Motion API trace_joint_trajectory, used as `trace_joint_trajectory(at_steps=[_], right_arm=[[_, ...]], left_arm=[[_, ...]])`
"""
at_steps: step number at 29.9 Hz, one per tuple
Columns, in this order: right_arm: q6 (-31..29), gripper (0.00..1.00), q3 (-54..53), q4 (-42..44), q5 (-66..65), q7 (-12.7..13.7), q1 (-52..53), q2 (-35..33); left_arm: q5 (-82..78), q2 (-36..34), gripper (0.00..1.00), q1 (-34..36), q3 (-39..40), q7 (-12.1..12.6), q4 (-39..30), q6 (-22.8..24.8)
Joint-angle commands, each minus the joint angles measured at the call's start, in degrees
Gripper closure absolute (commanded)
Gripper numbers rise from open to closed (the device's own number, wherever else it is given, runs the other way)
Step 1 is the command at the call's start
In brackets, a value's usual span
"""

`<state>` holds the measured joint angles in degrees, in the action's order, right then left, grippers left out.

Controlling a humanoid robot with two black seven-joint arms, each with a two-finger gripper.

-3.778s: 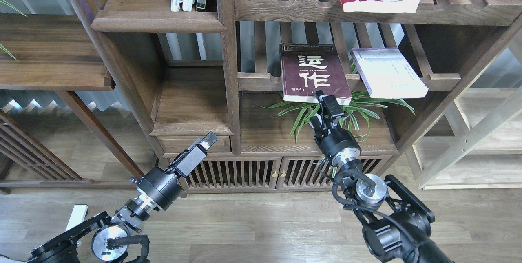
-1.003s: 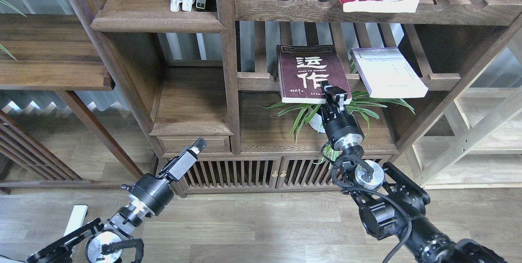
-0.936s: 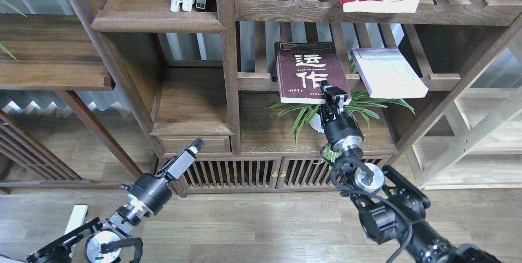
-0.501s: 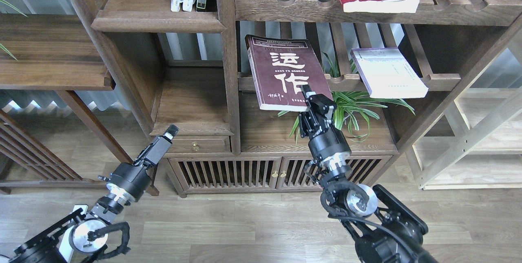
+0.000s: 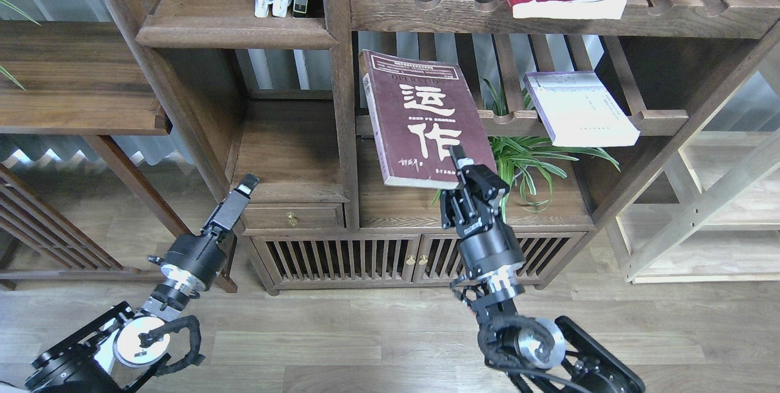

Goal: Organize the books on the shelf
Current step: 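Tilt the dark red book out of the shelf with the right gripper, then lower the book and grasp its lower edge with the left gripper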

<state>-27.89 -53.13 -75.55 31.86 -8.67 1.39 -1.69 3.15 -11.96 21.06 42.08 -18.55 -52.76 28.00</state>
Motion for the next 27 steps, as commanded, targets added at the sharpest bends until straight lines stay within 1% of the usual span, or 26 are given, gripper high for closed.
trace_joint_trajectory(at_steps=[1, 7, 8, 9, 12, 13, 17, 19, 20, 24, 26, 27], right_arm=[[-0.11, 0.96, 1.01, -0.30, -0.13, -0.03, -1.47, -1.82], [-0.11, 0.96, 3.81, -0.74, -0.13, -0.03, -2.53, -4.64], [-0.11, 0.96, 4.52, -0.82, -0.22, -0.03, -2.62, -4.64], [-0.11, 0.96, 5.13, -0.82, -0.39, 0.05, -2.70, -4.29], [-0.11, 0.96, 6.28, -0.82, -1.62, 0.41, -3.58, -3.76], [-0.11, 0.96, 6.54, -0.82, -2.32, 0.67, -3.84, -3.50], [-0.11, 0.96, 6.90, -0.82, -2.77, 0.85, -3.67, -3.41], [-0.11, 0.96, 7.25, -0.82, -2.85, 0.85, -3.58, -3.41], [-0.11, 0.96, 7.77, -0.82, -2.85, 0.93, -3.58, -3.32], [-0.11, 0.96, 9.53, -0.74, -3.03, 1.55, -3.67, -3.41], [-0.11, 0.96, 9.54, -0.56, -3.20, 1.72, -3.58, -3.76], [-0.11, 0.96, 9.54, -0.47, -3.21, 1.73, -3.58, -3.85]], left_arm=[[0.63, 0.44, 0.01, 0.12, -0.07, 0.09, 0.12, 0.00], [3.79, 1.67, 0.01, 1.00, -0.51, 0.18, 0.82, 0.00], [4.49, 1.59, 0.01, 1.09, -0.69, 0.36, 0.82, 0.00], [5.19, 1.59, 0.01, 1.09, -1.04, 1.23, 0.82, 0.00], [9.49, 1.68, 0.02, 0.47, -1.65, 5.44, -1.02, 0.00], [12.46, 1.68, 0.02, 0.30, -2.18, 7.80, -1.90, 0.00], [21.26, 1.15, 0.02, -0.49, -4.73, 15.54, -5.23, 0.00], [22.86, 0.80, 0.02, -0.58, -4.99, 17.84, -6.47, 0.00], [23.13, 0.62, 0.02, -0.58, -4.99, 18.20, -6.82, 0.00], [23.83, 0.62, 0.03, -0.67, -5.08, 18.11, -9.80, 0.00], [24.01, 0.62, 0.07, -1.19, -5.08, 17.85, -10.95, 0.00], [24.01, 0.71, 0.08, -1.37, -5.00, 17.76, -11.30, 0.00]])
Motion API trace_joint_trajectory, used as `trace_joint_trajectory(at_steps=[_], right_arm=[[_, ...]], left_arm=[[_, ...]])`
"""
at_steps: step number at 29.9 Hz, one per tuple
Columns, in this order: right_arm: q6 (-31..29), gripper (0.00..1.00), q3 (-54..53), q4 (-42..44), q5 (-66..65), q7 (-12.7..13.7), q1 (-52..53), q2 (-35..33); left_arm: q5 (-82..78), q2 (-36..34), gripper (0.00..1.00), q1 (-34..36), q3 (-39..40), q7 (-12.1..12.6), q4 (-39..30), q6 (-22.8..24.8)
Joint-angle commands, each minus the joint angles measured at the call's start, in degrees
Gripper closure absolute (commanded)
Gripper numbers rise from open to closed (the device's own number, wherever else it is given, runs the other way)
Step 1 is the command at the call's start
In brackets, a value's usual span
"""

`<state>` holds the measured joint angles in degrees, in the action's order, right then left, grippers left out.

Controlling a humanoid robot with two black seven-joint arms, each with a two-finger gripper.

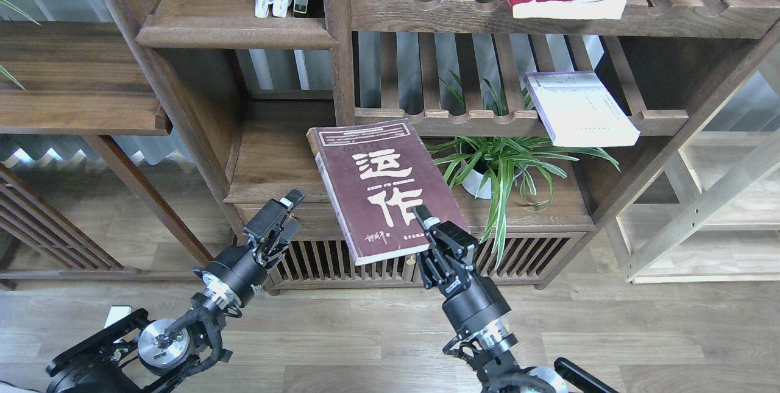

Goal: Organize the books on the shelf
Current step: 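Lower the book and grasp its lower edge with the left gripper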

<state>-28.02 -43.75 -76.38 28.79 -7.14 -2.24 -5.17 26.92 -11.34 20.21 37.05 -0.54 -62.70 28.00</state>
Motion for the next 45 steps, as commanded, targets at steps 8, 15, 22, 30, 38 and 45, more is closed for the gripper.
trace_joint_trajectory(at_steps=[8, 15, 22, 30, 38, 45], right_arm=[[0.02, 0.95, -0.11, 2.37, -0.22, 0.29, 0.48, -0.63], [0.02, 0.95, -0.46, 4.04, -0.14, 0.29, 1.44, -0.37], [0.02, 0.95, 0.51, 4.30, -0.49, 0.73, 1.27, 0.42], [0.02, 0.95, 2.18, 4.31, -0.84, 2.57, 0.92, 0.16], [0.02, 0.94, 4.11, 4.31, -2.33, 3.89, 0.22, 0.51], [0.02, 0.94, 4.29, 4.31, -3.83, 5.03, -0.93, 0.95]], left_arm=[[1.29, -1.84, 0.08, -2.01, -0.05, 0.18, -3.75, 0.00], [1.38, -4.47, 0.06, -3.07, -0.05, 0.18, -4.54, 0.00], [3.75, -5.01, 0.09, -3.51, -1.71, 0.27, -8.22, 0.00], [6.65, -8.08, 0.11, -3.07, -5.49, 0.36, -12.19, 0.00], [6.65, -10.46, 0.11, -3.33, -5.49, 0.36, -12.27, 0.00], [6.48, -10.10, 0.11, -3.33, -6.11, 0.45, -12.27, 0.00]])
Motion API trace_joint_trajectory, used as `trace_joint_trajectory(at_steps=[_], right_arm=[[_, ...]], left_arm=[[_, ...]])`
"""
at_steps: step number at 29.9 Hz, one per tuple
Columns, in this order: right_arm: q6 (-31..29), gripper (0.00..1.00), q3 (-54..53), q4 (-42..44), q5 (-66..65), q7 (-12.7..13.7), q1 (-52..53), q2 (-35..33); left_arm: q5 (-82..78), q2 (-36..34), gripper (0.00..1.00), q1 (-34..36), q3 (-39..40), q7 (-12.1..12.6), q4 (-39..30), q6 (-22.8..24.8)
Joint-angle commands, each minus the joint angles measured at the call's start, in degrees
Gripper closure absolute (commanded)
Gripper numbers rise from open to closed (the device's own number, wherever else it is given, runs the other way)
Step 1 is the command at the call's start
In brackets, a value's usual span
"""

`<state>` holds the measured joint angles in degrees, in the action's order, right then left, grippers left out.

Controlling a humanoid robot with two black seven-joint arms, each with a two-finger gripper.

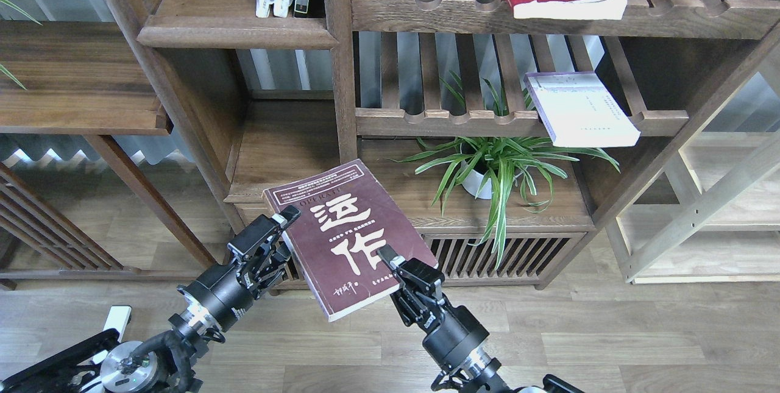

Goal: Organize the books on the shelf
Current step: 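Lower the book and grasp its lower edge with the left gripper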

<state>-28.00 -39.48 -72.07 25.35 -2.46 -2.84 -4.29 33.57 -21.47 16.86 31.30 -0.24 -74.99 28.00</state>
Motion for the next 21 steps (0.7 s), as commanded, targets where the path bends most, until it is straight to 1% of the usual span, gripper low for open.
trace_joint_trajectory(at_steps=[1, 6, 7, 10, 12, 15, 16, 18, 20, 21], right_arm=[[0.00, 0.93, 0.11, 0.00, -0.47, 0.35, -0.41, 0.07], [0.00, 0.92, 0.63, 0.00, -0.83, 0.62, -0.50, 1.30], [0.00, 0.92, 0.72, 0.00, -0.83, 0.62, -0.50, 1.48], [0.00, 0.92, 0.72, 0.00, -0.83, 0.62, -0.50, 2.01], [0.00, 0.92, 0.72, 0.00, -0.83, 0.62, -0.50, 2.01], [0.00, 0.92, 0.72, 0.00, -0.83, 0.62, -0.41, 2.10], [0.00, 0.92, 0.72, 0.00, -0.83, 0.70, -0.41, 2.10], [0.00, 0.92, 0.81, 0.00, -0.83, 0.70, -0.50, 2.10], [0.00, 0.92, 0.72, 0.00, -0.91, 0.88, -0.41, 2.10], [0.00, 0.92, 0.72, 0.00, -0.91, 0.97, -0.41, 2.10]], left_arm=[[-0.26, 0.03, 0.11, 0.02, -0.71, 0.15, 0.01, 0.00], [-0.44, 0.20, 0.12, 0.37, -2.29, 0.41, 0.02, 0.00], [-0.44, 0.20, 0.14, 0.37, -2.64, 0.59, 0.10, 0.00], [-0.44, -0.15, 0.28, 0.11, -3.43, 1.38, 0.10, 0.00], [-0.44, -0.15, 0.30, 0.02, -3.44, 1.38, 0.10, 0.00], [-0.96, -0.15, 0.31, 0.11, -3.44, 1.73, 0.19, 0.00], [-1.23, -0.15, 0.34, 0.11, -3.44, 1.73, 0.19, 0.00], [-1.32, -0.24, 0.45, 0.11, -3.44, 1.73, 0.19, 0.00], [-1.40, -0.24, 0.61, -0.07, -3.44, 1.73, 0.36, 0.00], [-1.40, -0.15, 0.66, -0.07, -3.44, 1.73, 0.45, 0.00]])
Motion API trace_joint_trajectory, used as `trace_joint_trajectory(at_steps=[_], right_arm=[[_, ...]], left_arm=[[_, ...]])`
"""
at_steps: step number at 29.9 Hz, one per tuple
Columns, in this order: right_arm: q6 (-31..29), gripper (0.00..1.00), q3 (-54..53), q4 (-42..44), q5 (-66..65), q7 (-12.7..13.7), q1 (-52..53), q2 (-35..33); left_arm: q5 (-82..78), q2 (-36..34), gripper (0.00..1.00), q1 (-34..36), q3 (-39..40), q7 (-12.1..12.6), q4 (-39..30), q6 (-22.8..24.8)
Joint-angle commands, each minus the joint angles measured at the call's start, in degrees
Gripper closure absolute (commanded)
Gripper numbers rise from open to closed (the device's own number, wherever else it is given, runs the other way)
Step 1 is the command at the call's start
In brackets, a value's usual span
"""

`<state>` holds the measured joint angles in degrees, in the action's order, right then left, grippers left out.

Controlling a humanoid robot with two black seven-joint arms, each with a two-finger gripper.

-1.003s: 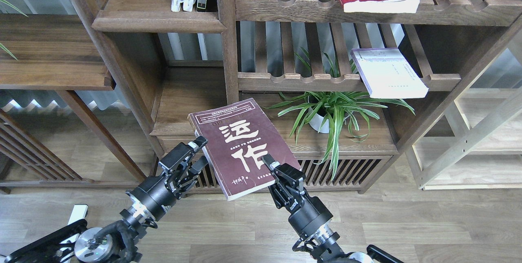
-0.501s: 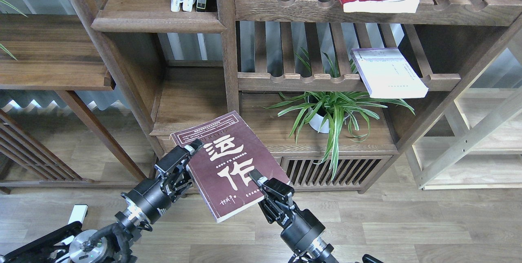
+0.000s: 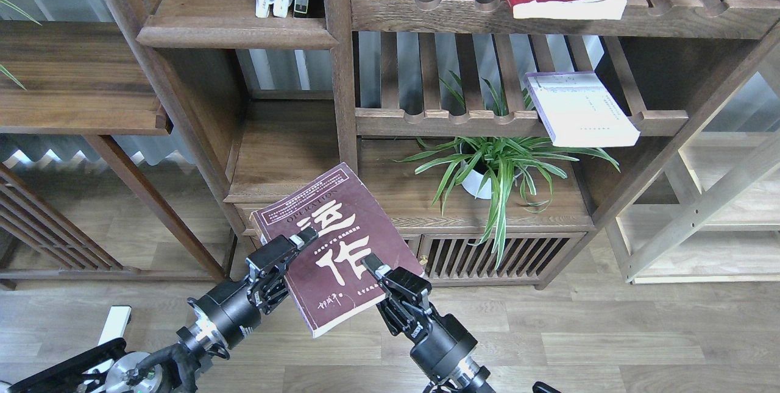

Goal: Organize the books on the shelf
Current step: 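Lower the book and grasp its lower edge with the left gripper, then lift the dark red book up and away with the left gripper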

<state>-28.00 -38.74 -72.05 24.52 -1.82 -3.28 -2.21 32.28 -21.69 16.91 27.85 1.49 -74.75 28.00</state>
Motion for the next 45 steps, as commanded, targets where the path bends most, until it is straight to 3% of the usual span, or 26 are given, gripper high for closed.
trace_joint_trajectory(at_steps=[1, 5, 8, 11, 17, 21, 26, 37, 45], right_arm=[[0.00, 0.91, -0.02, -0.02, -0.09, 0.33, 0.03, 0.01], [0.00, 0.89, -0.02, -0.02, -0.17, 0.33, -0.06, 0.01], [0.00, 0.84, -0.02, -0.02, -0.17, 0.33, -0.06, 0.01], [0.00, 0.70, -0.02, 0.07, -0.17, 0.33, -0.06, 0.01], [0.00, 0.25, -0.81, 0.33, -0.17, 0.24, 0.03, 0.62], [0.00, 0.09, -0.98, 0.33, -0.17, 0.07, 0.03, 2.03], [0.00, 0.01, -1.42, 0.68, -0.35, -0.11, 0.21, 1.94], [0.00, 0.01, -7.83, 6.13, -1.31, -0.20, 2.14, 0.63], [0.05, 0.01, -8.90, 9.91, -5.27, -0.11, 3.02, 0.71]], left_arm=[[-0.03, 0.24, 0.71, -0.12, 0.01, 0.01, 0.31, 0.00], [-0.12, 0.69, 0.95, -0.21, -0.08, -0.26, 0.04, 0.00], [-0.12, 1.21, 0.98, -0.30, -0.08, -0.17, 0.13, 0.00], [-0.73, 1.39, 0.98, -0.30, -0.25, -0.17, -0.05, 0.00], [-1.35, 0.86, 0.98, -0.82, -0.26, -0.52, -0.05, 0.00], [-1.35, 0.77, 0.98, -0.82, 0.36, -0.61, -0.05, 0.00], [-1.43, -0.63, 0.98, -0.74, 0.89, -0.61, -1.45, 0.00], [-10.56, -16.18, 0.99, -1.18, 5.10, -0.96, -7.86, 0.00], [-20.58, -27.86, 1.00, -2.49, 14.32, -0.96, -14.36, 0.00]])
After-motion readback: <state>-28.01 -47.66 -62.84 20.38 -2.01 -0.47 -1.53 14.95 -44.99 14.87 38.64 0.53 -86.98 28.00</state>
